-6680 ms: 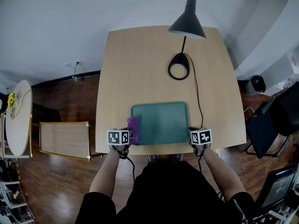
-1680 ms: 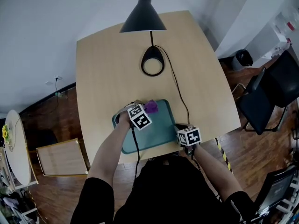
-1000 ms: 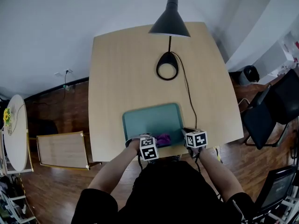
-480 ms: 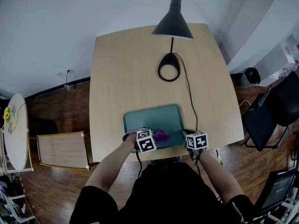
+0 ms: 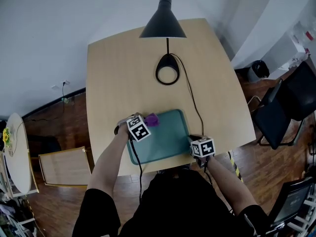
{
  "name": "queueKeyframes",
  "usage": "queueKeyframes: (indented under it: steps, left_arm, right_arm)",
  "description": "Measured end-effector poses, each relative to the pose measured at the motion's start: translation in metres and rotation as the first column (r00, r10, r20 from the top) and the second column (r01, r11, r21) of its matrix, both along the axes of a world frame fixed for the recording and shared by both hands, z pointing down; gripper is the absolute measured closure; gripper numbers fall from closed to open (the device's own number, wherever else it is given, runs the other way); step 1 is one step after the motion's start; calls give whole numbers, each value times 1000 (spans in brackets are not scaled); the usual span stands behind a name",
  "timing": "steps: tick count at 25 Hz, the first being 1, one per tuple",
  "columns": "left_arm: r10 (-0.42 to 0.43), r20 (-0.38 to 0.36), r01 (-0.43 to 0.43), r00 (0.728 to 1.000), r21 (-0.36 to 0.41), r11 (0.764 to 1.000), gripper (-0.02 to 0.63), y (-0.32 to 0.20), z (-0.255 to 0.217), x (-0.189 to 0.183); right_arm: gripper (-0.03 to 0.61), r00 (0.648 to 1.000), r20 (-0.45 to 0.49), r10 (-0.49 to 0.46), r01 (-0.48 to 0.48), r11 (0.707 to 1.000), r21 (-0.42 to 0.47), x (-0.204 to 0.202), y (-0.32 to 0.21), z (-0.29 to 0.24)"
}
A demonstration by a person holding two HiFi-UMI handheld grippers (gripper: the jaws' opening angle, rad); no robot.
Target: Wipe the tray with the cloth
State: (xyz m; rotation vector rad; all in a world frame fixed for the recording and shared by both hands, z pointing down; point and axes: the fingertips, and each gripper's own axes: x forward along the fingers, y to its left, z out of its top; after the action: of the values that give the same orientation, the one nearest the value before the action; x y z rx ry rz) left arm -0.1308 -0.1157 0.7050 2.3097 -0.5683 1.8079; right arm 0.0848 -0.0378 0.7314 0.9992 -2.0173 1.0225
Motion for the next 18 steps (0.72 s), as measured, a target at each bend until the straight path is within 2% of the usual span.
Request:
queueKeyframes:
  steps: [4, 8, 11, 14, 18]
  left_arm:
    - [43, -26, -44, 999, -50, 998, 515, 36, 10, 14]
    - [45, -90, -51, 995, -69, 996, 515, 76, 8, 30]
    - [76, -125, -90, 989, -109, 990, 515, 117, 6, 39]
    - [111, -152, -133, 982, -148, 980, 515, 156, 6, 42]
    - [113, -171, -142, 979, -166, 976, 515, 190, 8, 41]
  right_arm:
    - [551, 1000, -4, -1, 1, 1000, -4, 2, 0, 4]
    - [551, 1000, -7, -4, 4, 1000, -2, 3, 0, 5]
    - [551, 1000, -15, -5, 5, 1000, -3, 5, -1, 5]
    - [551, 1000, -9, -4, 4, 1000, -11, 6, -1, 9]
    - [551, 1000, -16, -3, 3, 1000, -5, 6, -3, 11]
